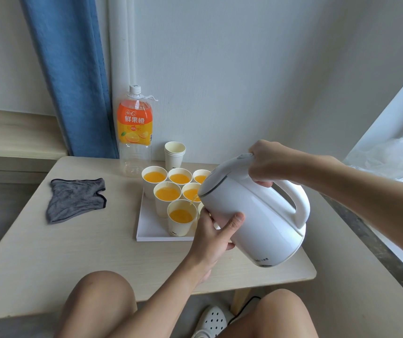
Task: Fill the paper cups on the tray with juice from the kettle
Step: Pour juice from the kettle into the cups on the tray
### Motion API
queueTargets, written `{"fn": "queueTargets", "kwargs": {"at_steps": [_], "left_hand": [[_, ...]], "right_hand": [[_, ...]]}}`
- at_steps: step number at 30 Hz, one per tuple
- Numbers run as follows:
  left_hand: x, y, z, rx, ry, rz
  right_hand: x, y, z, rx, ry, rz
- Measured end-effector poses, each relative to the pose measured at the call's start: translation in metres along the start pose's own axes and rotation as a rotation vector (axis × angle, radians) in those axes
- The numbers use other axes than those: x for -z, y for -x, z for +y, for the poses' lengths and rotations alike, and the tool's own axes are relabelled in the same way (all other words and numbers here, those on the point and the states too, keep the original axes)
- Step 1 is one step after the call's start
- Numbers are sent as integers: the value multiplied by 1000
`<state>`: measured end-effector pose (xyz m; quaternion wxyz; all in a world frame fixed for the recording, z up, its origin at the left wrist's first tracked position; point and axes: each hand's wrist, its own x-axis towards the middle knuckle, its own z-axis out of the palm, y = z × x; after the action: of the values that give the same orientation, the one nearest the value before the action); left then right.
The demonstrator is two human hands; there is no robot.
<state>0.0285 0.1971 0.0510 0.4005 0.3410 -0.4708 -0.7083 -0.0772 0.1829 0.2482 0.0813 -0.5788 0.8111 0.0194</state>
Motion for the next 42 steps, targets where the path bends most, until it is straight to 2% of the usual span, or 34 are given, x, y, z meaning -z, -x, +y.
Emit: {"fn": "queueTargets", "kwargs": {"at_steps": [42], "left_hand": [[-1,-1,2,1,22,4]], "right_hand": [[1,-1,-6,3,43,2]]}}
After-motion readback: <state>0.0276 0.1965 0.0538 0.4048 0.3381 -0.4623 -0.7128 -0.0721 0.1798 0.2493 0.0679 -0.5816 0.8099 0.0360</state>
